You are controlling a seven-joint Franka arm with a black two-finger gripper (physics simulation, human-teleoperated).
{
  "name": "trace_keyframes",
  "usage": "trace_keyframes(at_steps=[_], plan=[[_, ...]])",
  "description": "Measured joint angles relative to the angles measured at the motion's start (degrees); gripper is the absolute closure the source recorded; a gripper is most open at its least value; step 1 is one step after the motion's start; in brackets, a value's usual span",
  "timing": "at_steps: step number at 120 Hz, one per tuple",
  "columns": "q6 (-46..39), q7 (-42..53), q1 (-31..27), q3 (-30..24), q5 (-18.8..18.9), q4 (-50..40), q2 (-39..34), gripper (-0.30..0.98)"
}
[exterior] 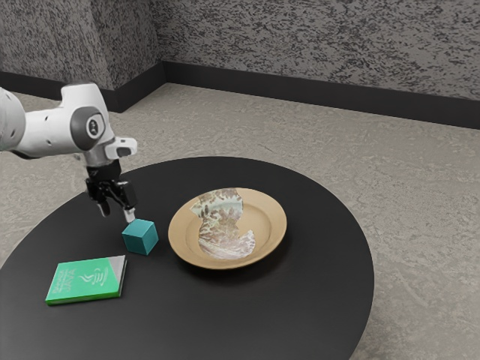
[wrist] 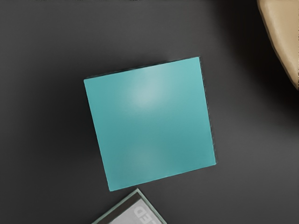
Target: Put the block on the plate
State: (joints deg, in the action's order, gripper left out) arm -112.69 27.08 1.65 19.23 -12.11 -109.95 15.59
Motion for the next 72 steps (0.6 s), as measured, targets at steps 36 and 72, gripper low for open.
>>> trace_keyframes(at_steps=[36, 72], plan=[[-2.6, -1.5, 2.0, -0.2, 0.7, 0.2, 2.9, 0.0], [-3.8, -2.6, 3.2, -0.2, 0.2, 2.3, 7.2, 0.0]])
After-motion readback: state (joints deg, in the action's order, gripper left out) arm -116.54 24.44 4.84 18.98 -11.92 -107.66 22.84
